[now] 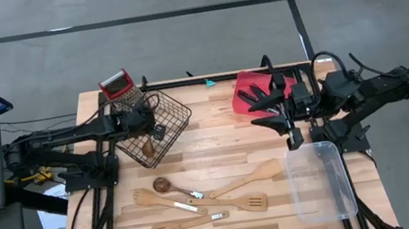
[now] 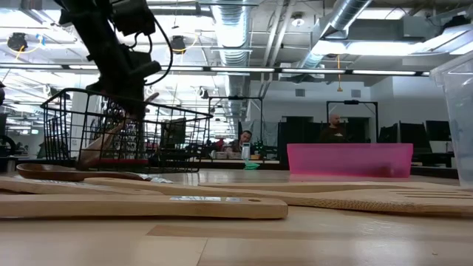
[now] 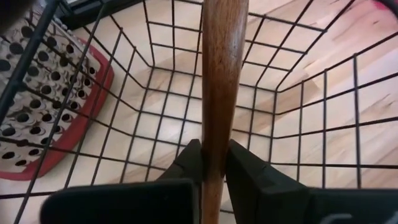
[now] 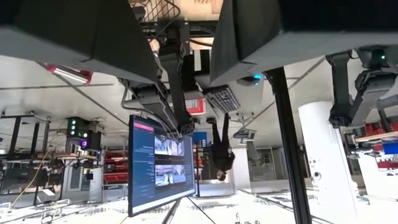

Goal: Pick & Place Kitchen Items
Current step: Put the top dark brown serving spoon into the black wire basket, then put the dark brown serving spoon into the black wire basket

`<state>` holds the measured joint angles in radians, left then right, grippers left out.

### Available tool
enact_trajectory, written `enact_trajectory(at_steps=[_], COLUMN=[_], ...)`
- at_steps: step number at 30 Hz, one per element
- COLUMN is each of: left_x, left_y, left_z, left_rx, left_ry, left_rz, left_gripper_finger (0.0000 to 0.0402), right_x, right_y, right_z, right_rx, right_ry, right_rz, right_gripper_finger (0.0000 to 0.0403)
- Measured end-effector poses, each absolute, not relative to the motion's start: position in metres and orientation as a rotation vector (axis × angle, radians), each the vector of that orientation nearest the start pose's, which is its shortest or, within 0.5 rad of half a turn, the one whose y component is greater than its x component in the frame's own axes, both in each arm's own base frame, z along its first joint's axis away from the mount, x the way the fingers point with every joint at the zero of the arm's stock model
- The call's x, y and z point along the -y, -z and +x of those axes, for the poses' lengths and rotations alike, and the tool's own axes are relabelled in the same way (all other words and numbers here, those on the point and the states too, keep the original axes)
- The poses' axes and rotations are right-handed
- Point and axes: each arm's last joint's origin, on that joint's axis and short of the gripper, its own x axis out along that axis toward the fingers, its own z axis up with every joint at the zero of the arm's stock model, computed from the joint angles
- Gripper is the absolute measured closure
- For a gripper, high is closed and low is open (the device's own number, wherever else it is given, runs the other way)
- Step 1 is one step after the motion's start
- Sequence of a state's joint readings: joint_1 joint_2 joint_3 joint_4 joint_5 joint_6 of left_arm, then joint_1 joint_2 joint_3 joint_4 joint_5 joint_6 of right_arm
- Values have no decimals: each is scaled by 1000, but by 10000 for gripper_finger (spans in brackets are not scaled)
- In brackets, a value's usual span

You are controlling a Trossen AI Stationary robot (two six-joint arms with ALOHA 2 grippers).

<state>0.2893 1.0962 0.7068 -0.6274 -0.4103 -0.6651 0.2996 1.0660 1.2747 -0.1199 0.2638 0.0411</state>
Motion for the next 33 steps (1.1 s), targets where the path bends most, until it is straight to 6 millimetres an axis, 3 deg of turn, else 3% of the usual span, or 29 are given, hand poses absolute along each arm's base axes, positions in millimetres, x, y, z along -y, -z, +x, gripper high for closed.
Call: enact_trajectory(at_steps=[8,18,25,29,33], left_x=[-67,-68,-54,-24,12], left_y=[-215,-220,-291,-339,-365], left_z=[185,187,190,186,183], left_rx=[-806,-782,-573,-420,-307], left_ry=[-941,-902,-637,-357,-95], left_rz=[-487,-462,-446,-349,-216], left_gripper_finger=[321,196,178,187,189], right_x=[-56,-56,-56,-56,-56], right_y=[-452,-452,-452,-452,-452], right_z=[208,208,208,208,208], right_rx=[82,82,82,81,78], right_ry=[-37,-36,-36,-37,-37], right_rz=[70,70,75,77,76], right_gripper_finger=[227,214,213,213,213])
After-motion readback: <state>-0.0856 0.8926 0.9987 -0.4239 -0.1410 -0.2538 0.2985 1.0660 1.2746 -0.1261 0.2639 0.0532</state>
